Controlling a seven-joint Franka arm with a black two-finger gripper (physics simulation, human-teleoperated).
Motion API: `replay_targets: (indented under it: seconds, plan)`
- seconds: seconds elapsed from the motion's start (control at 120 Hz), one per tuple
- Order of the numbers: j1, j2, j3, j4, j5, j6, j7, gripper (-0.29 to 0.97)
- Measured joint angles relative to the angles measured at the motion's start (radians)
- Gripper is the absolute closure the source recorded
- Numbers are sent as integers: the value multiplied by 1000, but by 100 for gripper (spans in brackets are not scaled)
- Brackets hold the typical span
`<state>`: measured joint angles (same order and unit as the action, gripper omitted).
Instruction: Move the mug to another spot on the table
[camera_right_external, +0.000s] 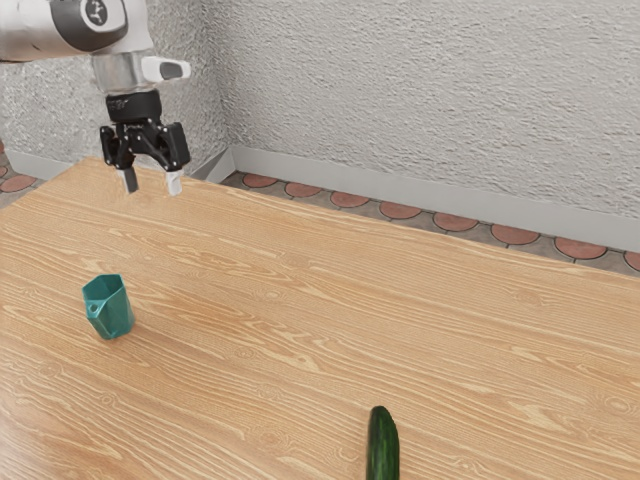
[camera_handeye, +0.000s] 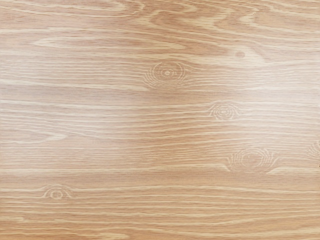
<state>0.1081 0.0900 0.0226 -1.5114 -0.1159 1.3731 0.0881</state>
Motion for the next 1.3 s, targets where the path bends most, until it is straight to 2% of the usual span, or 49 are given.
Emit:
replay_targets:
  seconds: [0.1, 0.208, 0.292, 0.492, 0.7, 0.917, 1.0, 1.083, 1.3]
  plan:
    - [-2, -47, 2, -64, 0, 100, 19, 2]
    - [12, -195, 2, -312, -1, 253, 36, 2]
    - [41, -266, 2, -483, -2, 383, 48, 2]
    - [101, -290, 2, -785, -10, 693, 67, 2]
    - [176, -345, 2, -997, -12, 880, 70, 3]
    - [222, -285, 2, -1094, 11, 1068, 74, 4]
    - [247, -270, 3, -1101, 51, 1118, 76, 4]
    - [260, -203, 3, -1100, 77, 1189, 80, 5]
    - [262, -130, 2, -1098, 98, 1353, 88, 5]
